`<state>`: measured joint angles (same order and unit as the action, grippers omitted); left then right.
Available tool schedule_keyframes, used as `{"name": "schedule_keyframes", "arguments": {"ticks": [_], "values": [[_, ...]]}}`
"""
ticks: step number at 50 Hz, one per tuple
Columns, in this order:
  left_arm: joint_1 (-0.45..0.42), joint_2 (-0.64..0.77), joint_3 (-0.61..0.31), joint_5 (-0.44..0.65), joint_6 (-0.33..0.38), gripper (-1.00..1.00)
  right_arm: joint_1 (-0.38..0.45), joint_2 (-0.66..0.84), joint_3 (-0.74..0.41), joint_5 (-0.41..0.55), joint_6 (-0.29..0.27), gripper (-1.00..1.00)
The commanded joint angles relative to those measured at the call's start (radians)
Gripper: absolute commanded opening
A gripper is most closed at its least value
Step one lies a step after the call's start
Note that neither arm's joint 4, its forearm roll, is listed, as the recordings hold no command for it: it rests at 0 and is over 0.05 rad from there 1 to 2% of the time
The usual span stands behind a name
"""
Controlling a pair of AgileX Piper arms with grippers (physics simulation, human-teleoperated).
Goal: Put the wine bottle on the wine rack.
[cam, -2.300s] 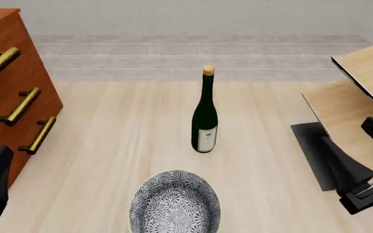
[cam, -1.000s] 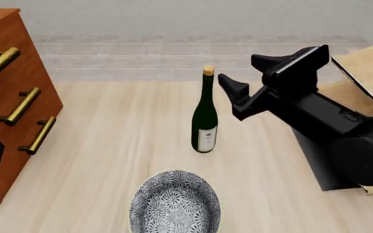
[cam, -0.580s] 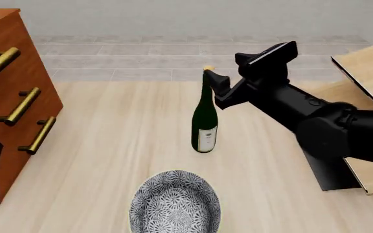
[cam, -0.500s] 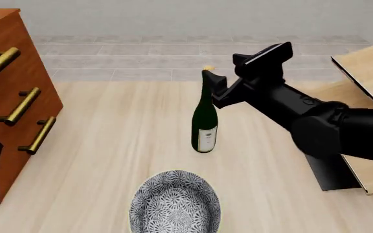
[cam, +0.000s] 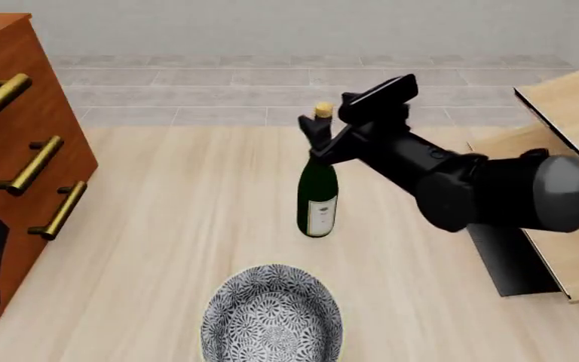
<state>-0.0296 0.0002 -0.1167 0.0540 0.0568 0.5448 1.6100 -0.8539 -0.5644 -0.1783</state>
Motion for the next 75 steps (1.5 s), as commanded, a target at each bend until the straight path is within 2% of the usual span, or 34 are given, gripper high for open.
{"name": "schedule_keyframes", "arguments": {"ticks": [1,11,28,29,51,59,61,63,65,67,73,75], "values": [[0.003,0.0,0.01,-0.01,0.001,1.0,0.006,0.056,-0.025,-0.011,-0.003,1.0],[0.002,0.0,-0.016,0.017,-0.005,1.0,0.02,0.08,-0.028,-0.023,-0.004,1.0],[0.007,0.0,0.013,-0.011,0.003,1.0,0.025,0.079,-0.033,-0.015,-0.017,1.0],[0.007,0.0,0.016,-0.014,0.003,1.0,0.024,0.078,-0.032,-0.015,-0.018,-1.0],[0.005,0.0,0.002,-0.004,0.009,1.0,0.014,0.05,-0.027,-0.009,-0.025,-1.0],[0.006,0.0,-0.007,0.003,0.007,1.0,0.032,-0.035,-0.007,0.001,-0.062,-1.0],[0.008,0.0,-0.004,-0.001,0.007,1.0,0.04,-0.067,-0.004,0.016,-0.03,-1.0],[0.008,0.0,-0.003,-0.001,0.005,1.0,0.043,-0.087,0.005,0.012,-0.034,-1.0],[0.008,0.0,-0.003,-0.002,0.005,1.0,0.037,-0.119,0.003,0.031,-0.003,-1.0],[0.008,0.0,-0.007,0.001,0.005,1.0,0.03,-0.138,-0.005,0.049,-0.012,-1.0],[0.01,0.0,0.007,-0.016,0.001,1.0,0.017,-0.216,-0.008,0.078,0.058,-1.0],[0.011,0.0,0.01,-0.02,0.001,1.0,0.017,-0.225,-0.017,0.099,0.054,-1.0]]}}
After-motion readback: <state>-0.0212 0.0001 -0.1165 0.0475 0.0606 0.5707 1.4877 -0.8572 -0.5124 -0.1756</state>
